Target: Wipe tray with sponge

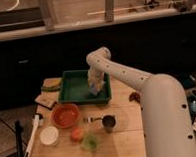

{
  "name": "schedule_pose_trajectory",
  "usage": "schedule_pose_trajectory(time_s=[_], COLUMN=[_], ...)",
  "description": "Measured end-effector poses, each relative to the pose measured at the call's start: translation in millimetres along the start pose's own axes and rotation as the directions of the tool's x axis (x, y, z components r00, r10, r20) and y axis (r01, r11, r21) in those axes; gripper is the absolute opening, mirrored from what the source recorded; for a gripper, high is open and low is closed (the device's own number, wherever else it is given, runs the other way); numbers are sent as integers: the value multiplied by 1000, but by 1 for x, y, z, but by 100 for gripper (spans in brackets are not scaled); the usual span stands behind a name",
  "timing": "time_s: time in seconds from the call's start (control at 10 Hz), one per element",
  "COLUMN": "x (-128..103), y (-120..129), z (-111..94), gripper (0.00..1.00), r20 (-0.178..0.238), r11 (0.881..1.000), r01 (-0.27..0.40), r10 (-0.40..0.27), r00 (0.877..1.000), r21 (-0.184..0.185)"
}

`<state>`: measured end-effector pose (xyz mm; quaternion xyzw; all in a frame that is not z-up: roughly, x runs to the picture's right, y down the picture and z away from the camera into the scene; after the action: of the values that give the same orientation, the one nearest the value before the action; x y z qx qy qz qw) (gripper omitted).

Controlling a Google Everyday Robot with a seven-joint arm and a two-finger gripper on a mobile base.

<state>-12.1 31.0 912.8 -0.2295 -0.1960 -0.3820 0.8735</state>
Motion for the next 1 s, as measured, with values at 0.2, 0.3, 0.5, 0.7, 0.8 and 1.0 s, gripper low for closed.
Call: schedule_pose_trajectory(time_s=[0.2,0.3,0.5,0.7,0.8,1.0], x=[-1,-1,-1,-1,-1,-1], y=[0,0,0,0,0,0], z=[0,0,0,0,0,0], gripper=[4,4,4,4,4,4], r20=[-2,-2,-2,-2,-2,-2], r11=[1000,1000,1000,1000,1000,1000], r01=[7,7,7,7,7,6], r10=[-7,-7,-7,-7,-7,-6], r00=[1000,1000,1000,1000,1000,1000], r21=[2,2,2,2,2,2])
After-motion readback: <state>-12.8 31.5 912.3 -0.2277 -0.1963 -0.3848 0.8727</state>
